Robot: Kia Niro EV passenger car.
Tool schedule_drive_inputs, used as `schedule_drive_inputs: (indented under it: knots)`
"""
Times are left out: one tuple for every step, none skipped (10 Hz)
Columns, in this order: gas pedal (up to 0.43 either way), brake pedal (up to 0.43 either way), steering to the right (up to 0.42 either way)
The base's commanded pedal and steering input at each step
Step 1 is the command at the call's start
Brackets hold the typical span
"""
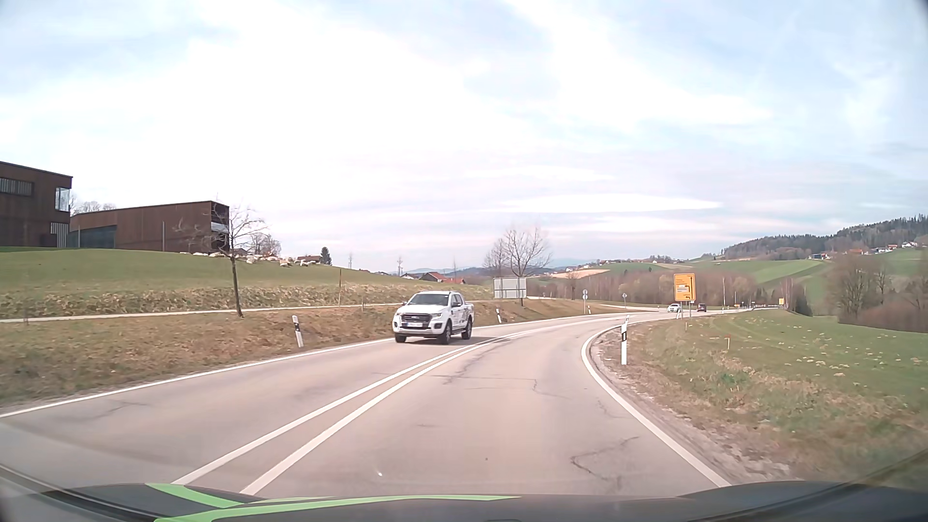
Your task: Follow the waypoints while adhering to traffic rules and regulations
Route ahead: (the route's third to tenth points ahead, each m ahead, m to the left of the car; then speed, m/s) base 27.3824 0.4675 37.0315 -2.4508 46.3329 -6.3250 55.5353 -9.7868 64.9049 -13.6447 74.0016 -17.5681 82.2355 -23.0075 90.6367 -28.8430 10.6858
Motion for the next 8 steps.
schedule_drive_inputs:
  knots:
    - [0.138, 0.0, 0.061]
    - [0.138, 0.0, 0.058]
    - [0.138, 0.0, 0.054]
    - [0.138, 0.0, 0.05]
    - [0.138, 0.0, 0.049]
    - [0.138, 0.0, 0.049]
    - [0.138, 0.0, 0.048]
    - [0.13, 0.0, 0.047]
